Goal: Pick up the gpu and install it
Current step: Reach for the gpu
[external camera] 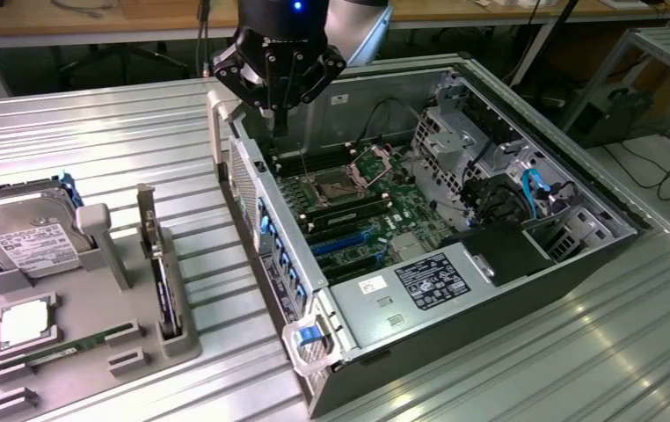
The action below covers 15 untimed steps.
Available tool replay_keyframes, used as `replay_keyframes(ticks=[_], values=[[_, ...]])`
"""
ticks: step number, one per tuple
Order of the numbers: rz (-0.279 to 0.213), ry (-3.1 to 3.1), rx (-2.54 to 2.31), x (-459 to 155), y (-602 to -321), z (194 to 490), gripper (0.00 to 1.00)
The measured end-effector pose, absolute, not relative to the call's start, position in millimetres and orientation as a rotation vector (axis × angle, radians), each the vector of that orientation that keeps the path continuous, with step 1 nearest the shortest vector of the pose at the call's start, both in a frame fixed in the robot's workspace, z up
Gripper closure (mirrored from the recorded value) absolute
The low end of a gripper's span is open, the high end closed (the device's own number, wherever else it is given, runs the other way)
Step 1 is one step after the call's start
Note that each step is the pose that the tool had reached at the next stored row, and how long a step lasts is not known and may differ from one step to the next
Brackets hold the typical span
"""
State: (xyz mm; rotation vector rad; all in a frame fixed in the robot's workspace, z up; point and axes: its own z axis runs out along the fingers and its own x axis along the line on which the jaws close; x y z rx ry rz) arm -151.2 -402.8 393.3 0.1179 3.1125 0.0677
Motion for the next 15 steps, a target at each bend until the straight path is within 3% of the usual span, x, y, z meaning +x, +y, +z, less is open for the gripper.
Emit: replay_keyframes(ticks=[15], values=[[0.068, 3.112, 0.118, -155.1, -404.2, 393.3, 0.89]])
